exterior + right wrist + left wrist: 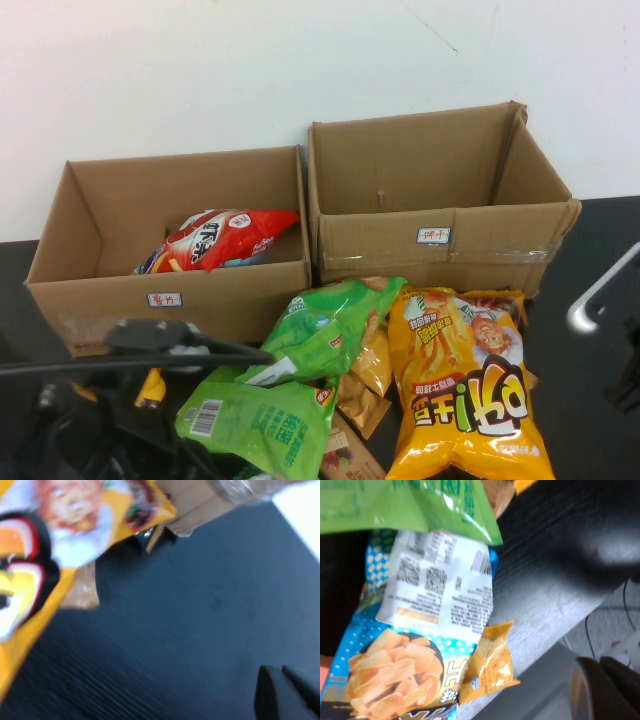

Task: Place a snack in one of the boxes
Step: Pick up the biscuit

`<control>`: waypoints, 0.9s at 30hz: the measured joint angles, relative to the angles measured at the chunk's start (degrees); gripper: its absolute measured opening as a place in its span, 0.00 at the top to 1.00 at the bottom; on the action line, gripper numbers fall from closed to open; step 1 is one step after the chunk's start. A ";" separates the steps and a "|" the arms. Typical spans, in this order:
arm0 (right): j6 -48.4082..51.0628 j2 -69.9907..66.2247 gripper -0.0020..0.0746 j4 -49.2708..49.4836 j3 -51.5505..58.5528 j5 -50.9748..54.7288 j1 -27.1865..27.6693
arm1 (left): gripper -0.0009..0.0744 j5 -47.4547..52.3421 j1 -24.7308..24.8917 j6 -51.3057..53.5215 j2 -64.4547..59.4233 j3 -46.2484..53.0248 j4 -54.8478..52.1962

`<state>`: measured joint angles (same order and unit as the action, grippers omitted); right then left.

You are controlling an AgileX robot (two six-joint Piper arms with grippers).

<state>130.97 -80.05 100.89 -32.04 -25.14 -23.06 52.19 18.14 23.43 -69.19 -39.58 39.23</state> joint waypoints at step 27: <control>-95.84 -6.36 0.98 -91.97 -17.49 60.58 16.77 | 0.99 -13.28 33.17 -33.40 -5.95 -0.13 -27.97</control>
<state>35.13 -86.41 8.92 -49.53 35.44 -6.29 38.91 51.31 -9.97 -75.14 -39.71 11.26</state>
